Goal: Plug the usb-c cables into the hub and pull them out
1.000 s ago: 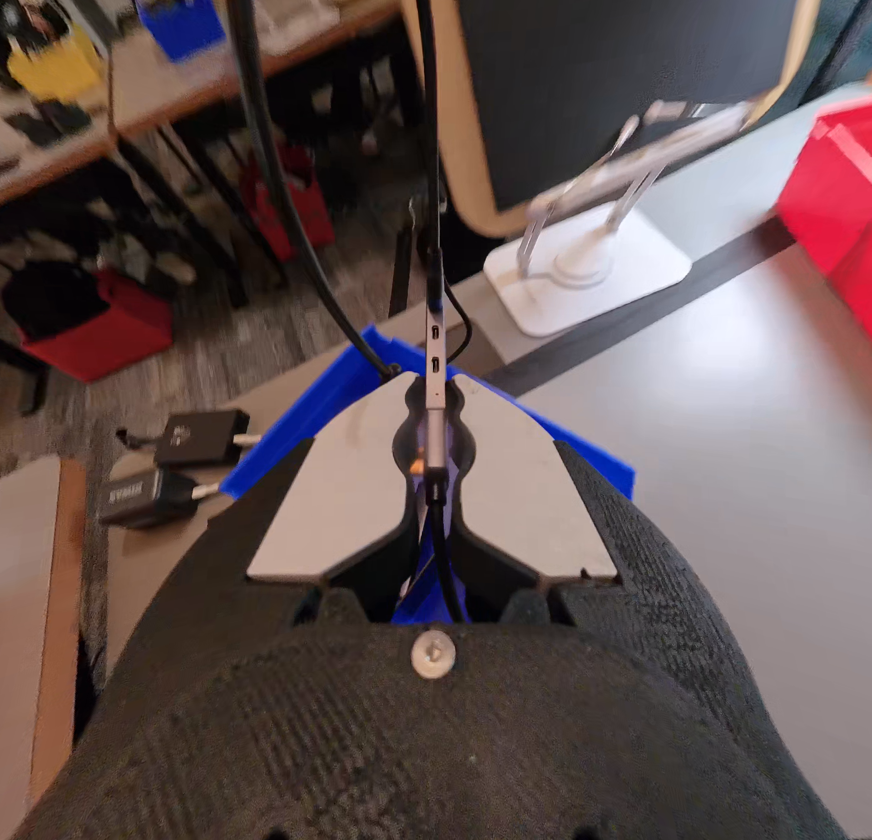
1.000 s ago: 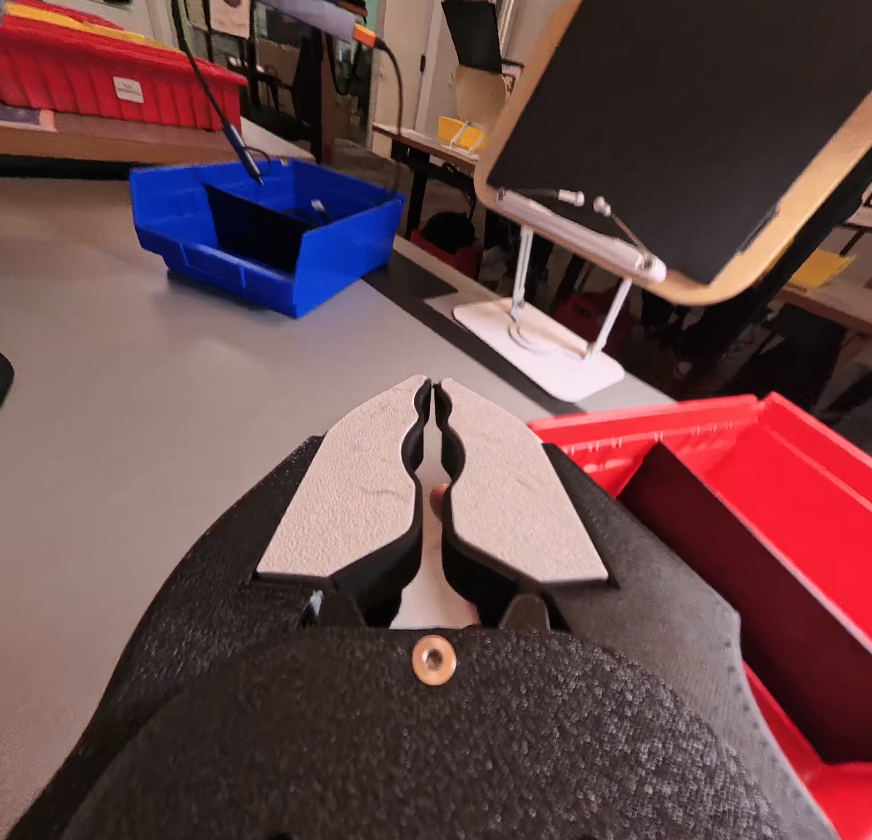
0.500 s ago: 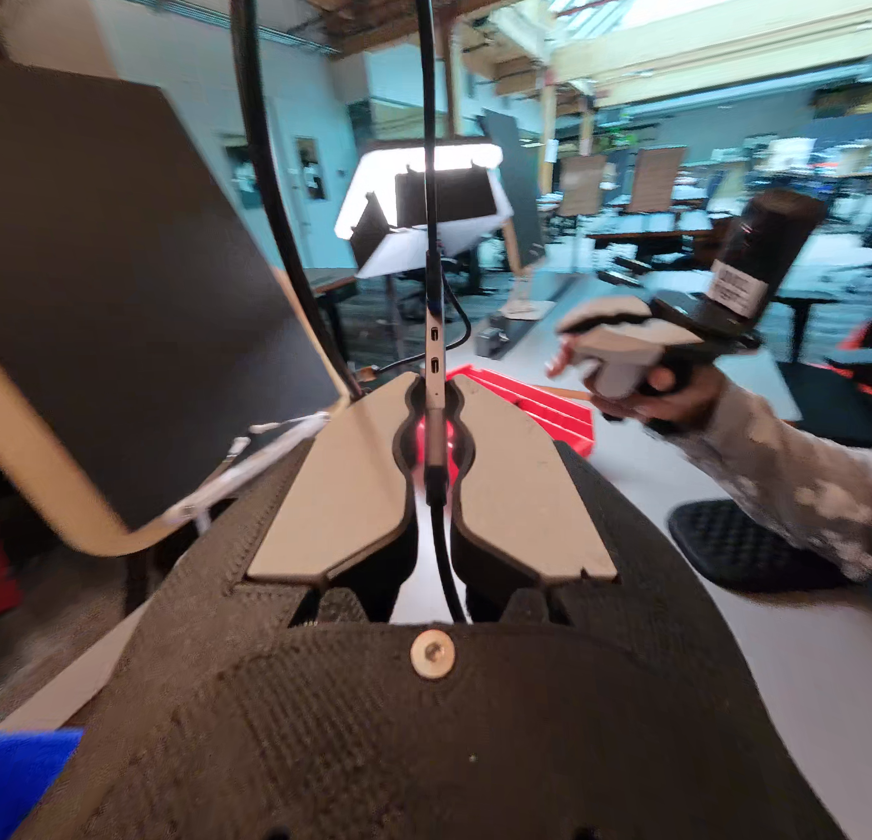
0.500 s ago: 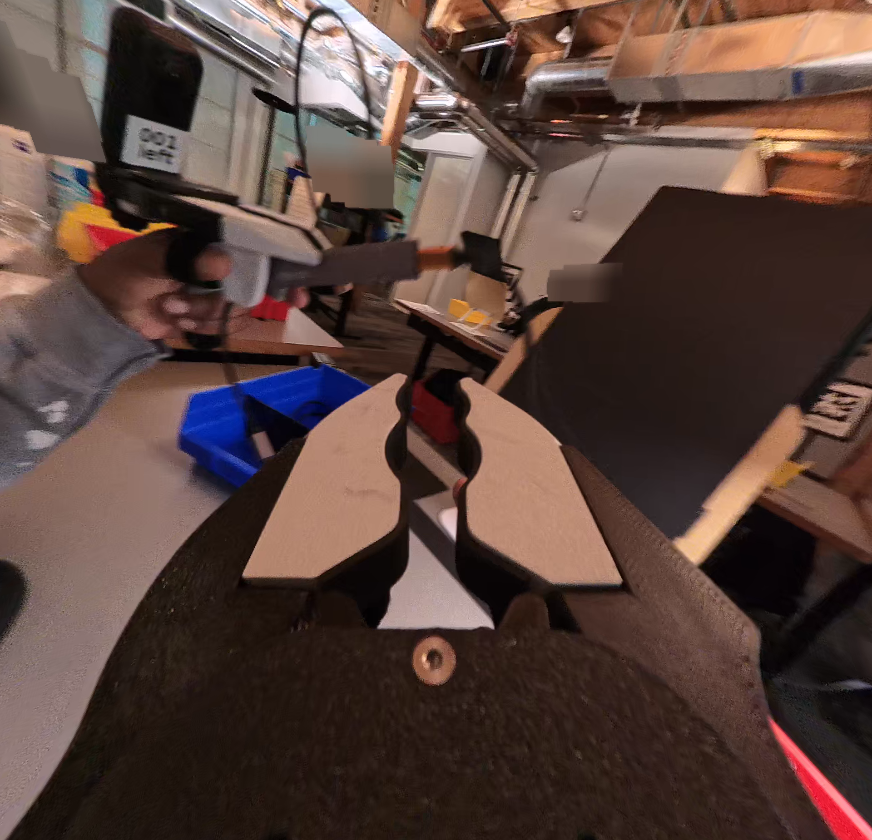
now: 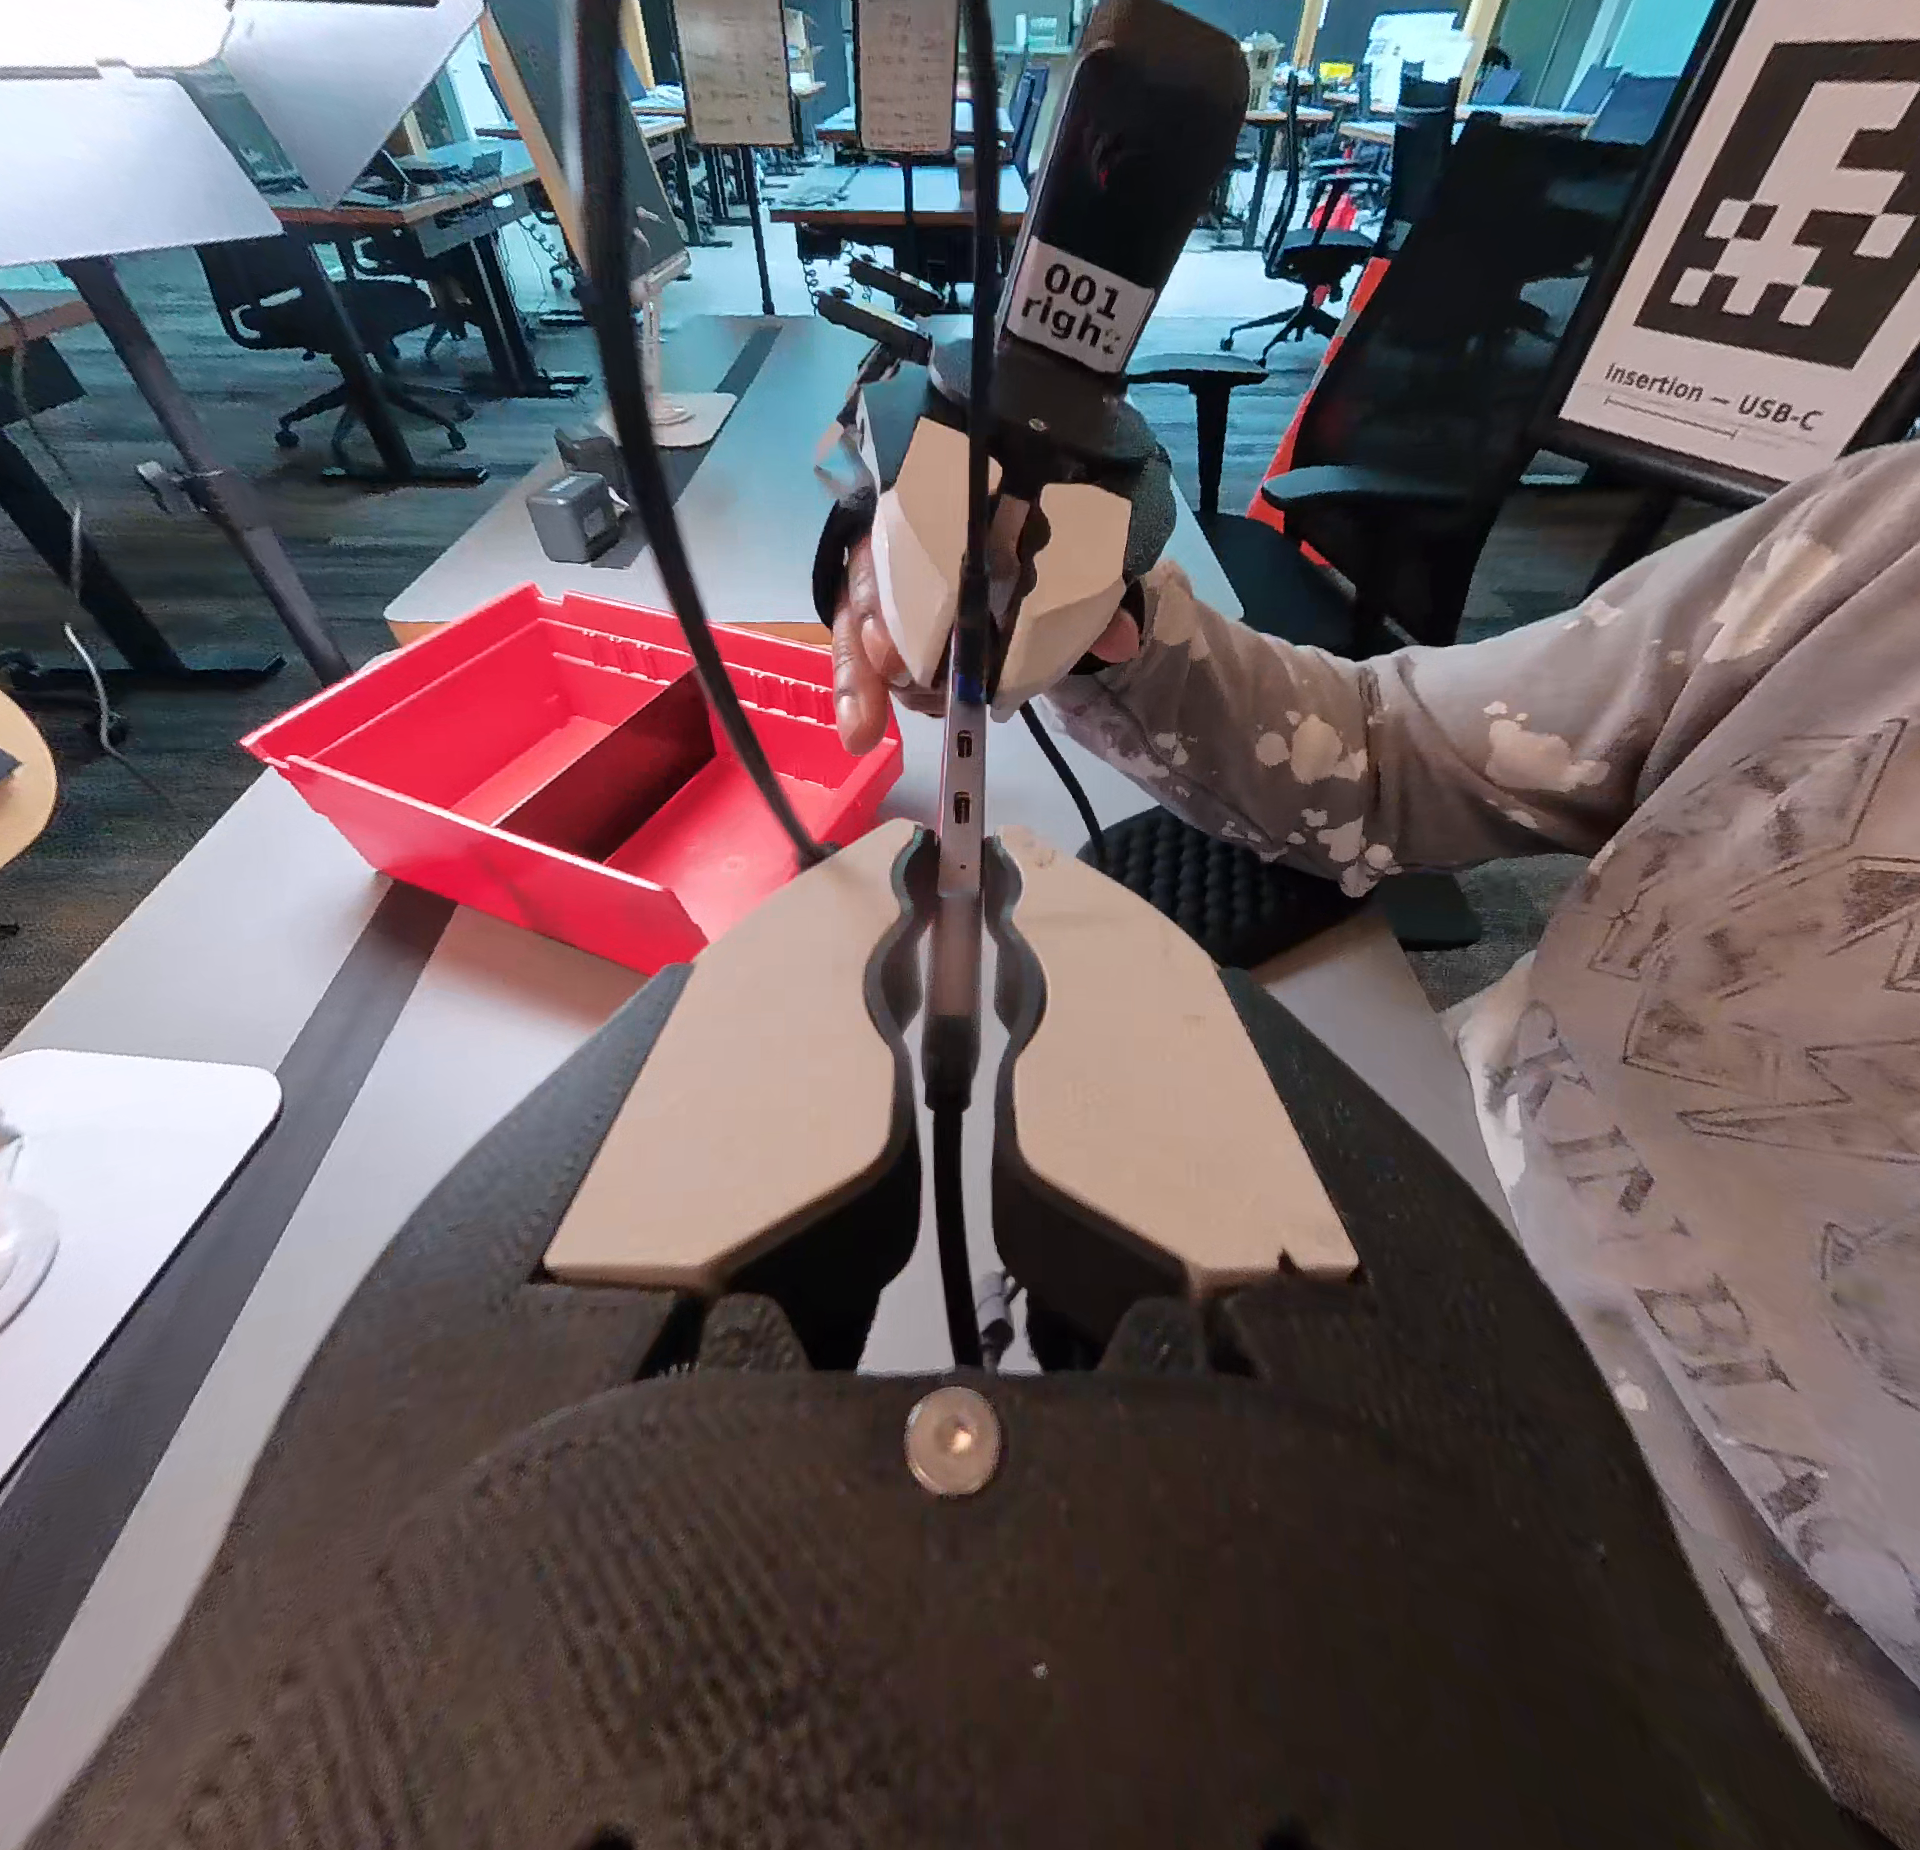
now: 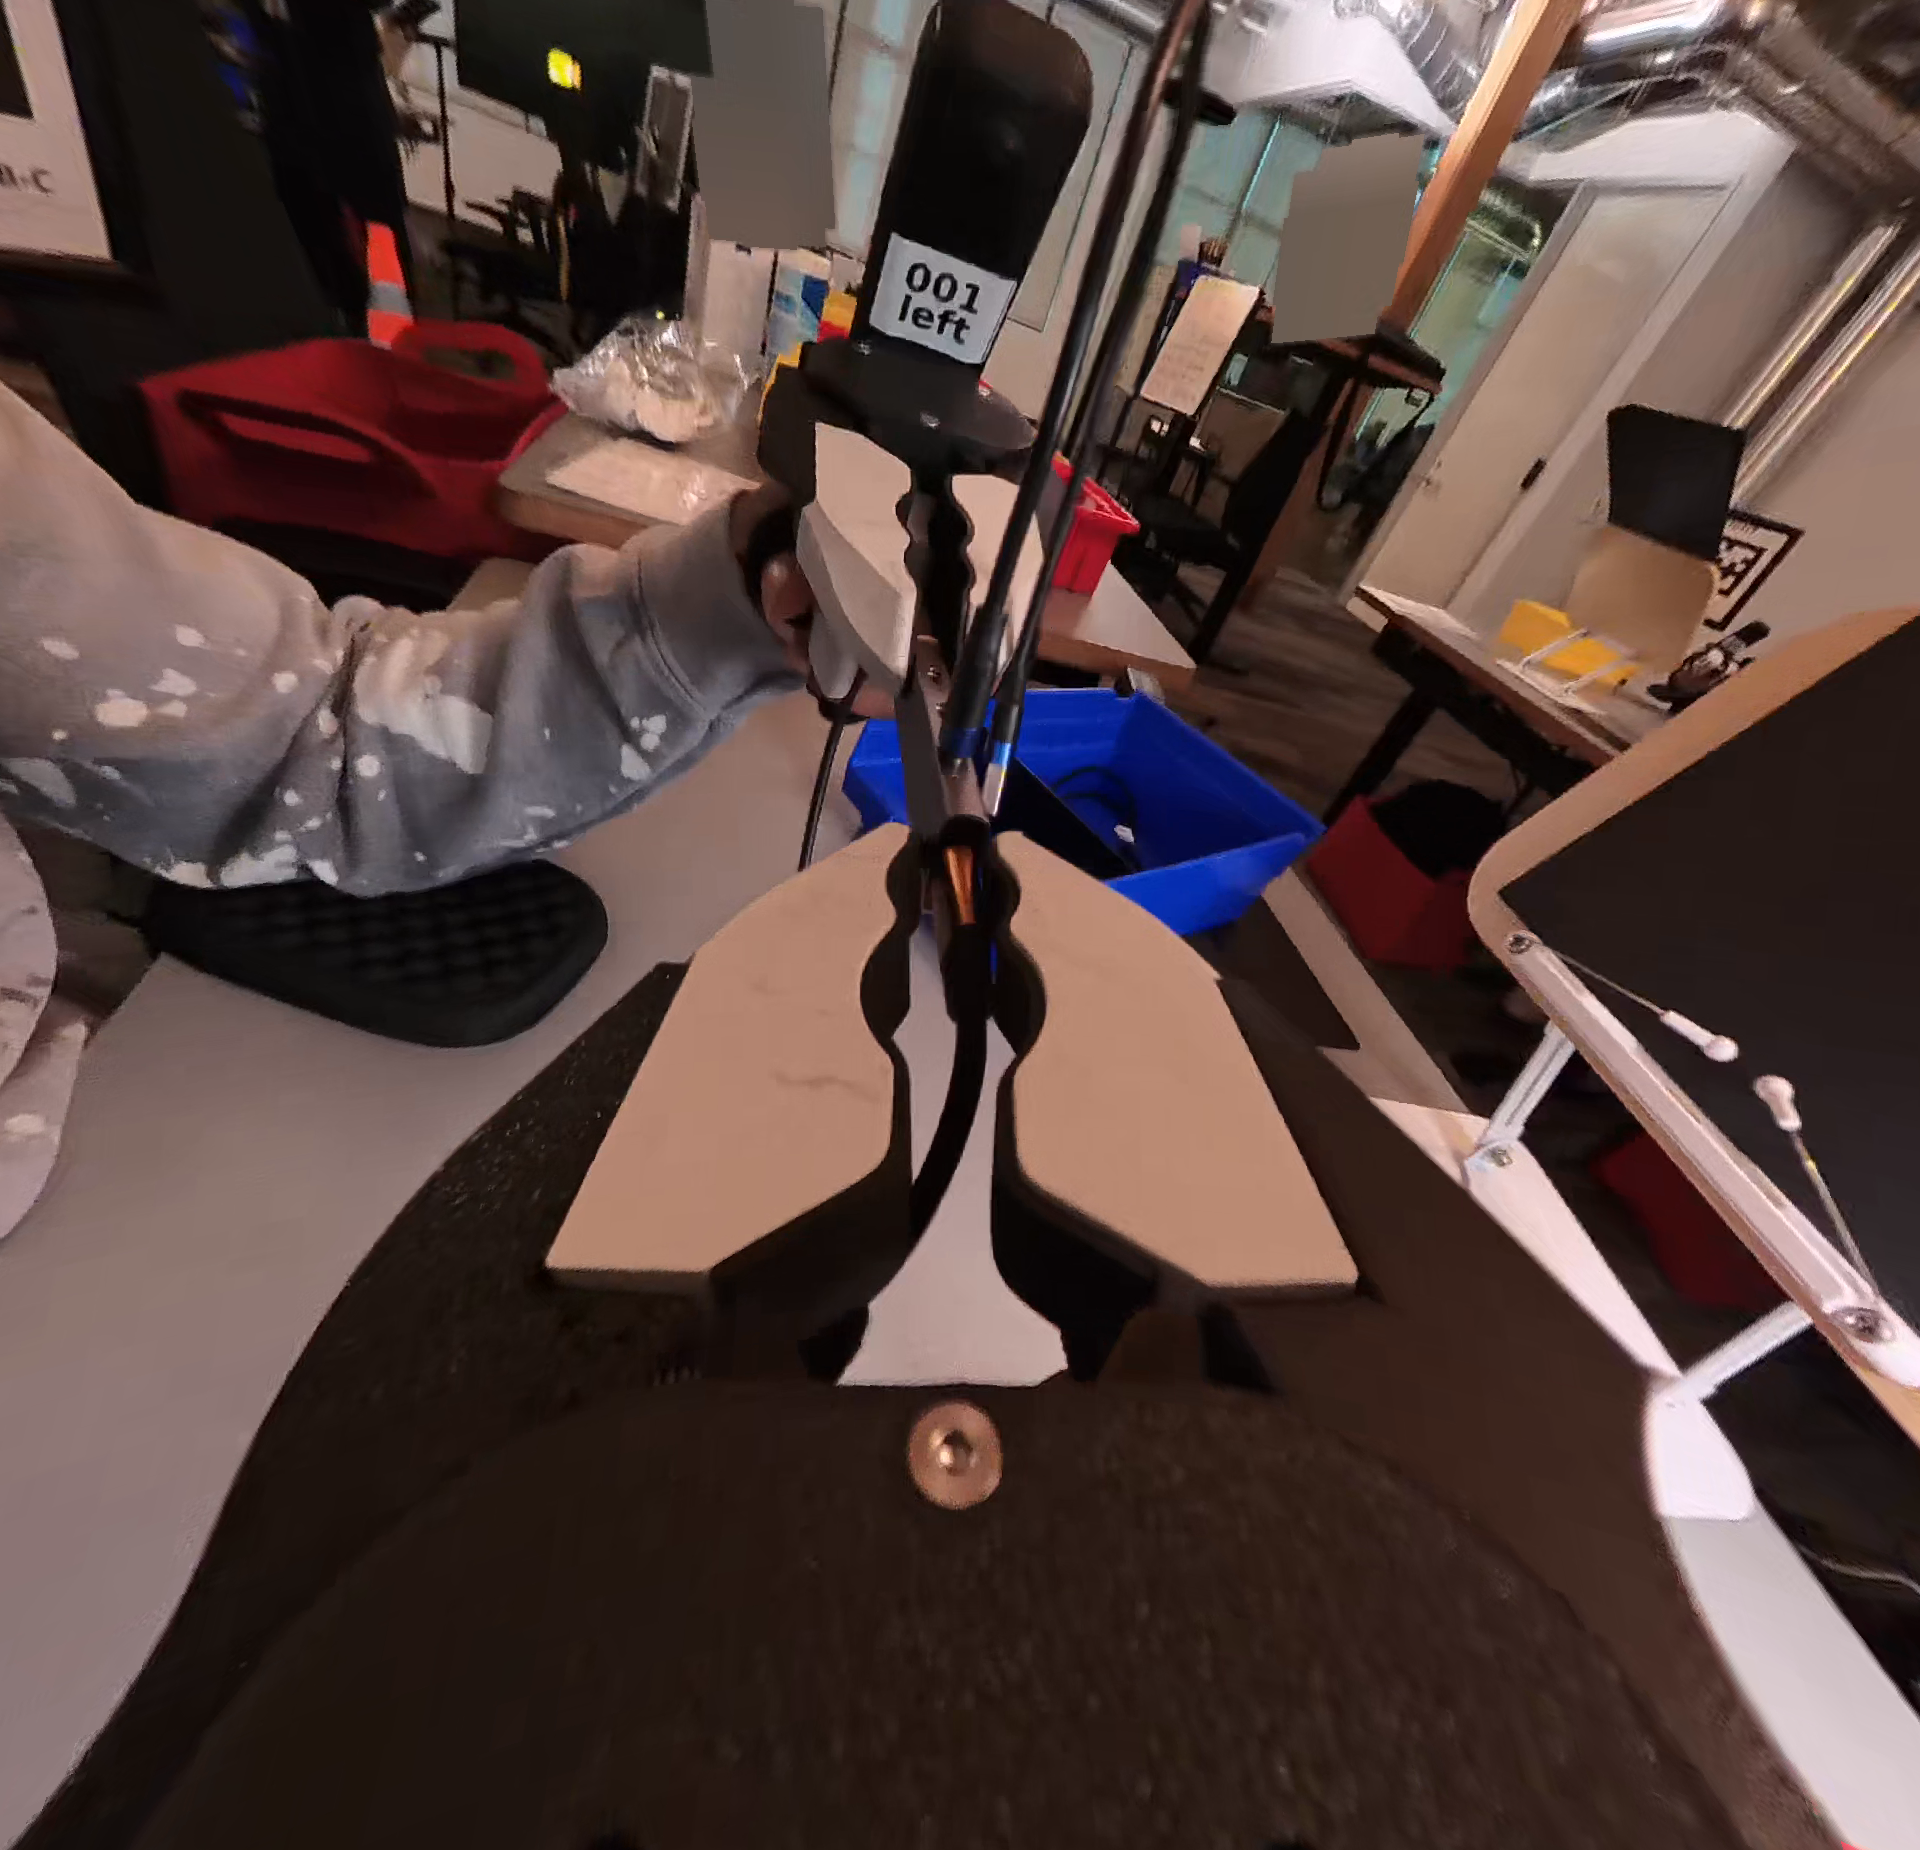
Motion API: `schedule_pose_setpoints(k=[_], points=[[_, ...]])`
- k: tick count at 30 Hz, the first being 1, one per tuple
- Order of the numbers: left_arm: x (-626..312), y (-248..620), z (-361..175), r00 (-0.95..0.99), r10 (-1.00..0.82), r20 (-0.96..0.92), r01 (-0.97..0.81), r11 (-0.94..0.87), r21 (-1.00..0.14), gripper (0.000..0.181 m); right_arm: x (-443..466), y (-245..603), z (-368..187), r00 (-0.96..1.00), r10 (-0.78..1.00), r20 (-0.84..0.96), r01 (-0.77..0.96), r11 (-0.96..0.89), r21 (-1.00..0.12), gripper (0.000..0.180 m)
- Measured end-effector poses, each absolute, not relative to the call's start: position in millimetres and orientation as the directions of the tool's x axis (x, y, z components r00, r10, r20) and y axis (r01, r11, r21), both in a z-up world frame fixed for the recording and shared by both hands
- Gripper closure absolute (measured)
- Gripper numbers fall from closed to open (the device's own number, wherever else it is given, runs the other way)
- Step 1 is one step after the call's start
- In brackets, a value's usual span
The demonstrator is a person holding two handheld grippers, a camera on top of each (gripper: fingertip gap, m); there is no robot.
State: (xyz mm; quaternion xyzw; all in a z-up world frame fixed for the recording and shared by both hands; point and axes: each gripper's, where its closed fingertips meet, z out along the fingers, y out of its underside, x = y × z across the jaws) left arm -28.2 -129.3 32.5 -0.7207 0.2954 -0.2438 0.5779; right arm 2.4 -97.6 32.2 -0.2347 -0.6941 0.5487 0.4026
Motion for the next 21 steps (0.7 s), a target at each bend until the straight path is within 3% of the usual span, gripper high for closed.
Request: schedule_pose_setpoints(k=[4, 8, 11, 16, 21], points=[[-34.2, -124.8, 37.2, 0.741, -0.671, 0.014, -0.108, -0.139, -0.984, 0.17, 1.5, -95.1, 34.8, -0.55, 0.777, 0.305, -0.136, 0.277, -0.951, 0.171], [-49.3, -125.7, 56.1, 0.818, -0.575, -0.015, -0.079, -0.085, -0.993, 0.15, 3.9, -80.4, 39.5, -0.503, 0.805, 0.313, -0.136, 0.284, -0.949, 0.171], [-62.8, -130.8, 73.0, 0.885, -0.452, -0.11, -0.128, -0.008, -0.992, 0.148, 7.4, -59.1, 44.2, -0.45, 0.839, 0.306, -0.139, 0.273, -0.952, 0.171], [-24.6, -132.7, 50.4, 0.799, -0.594, -0.095, -0.184, -0.091, -0.979, 0.15, 19.0, -34.6, 64.4, -0.369, 0.886, 0.28, -0.21, 0.214, -0.954, 0.17], [20.5, -89.9, 35.0, 0.747, -0.663, 0.048, 0.003, -0.069, -0.998, 0.143, 37.2, -46.9, 106.8, -0.394, 0.897, 0.202, -0.416, 0.022, -0.909, 0.171]])
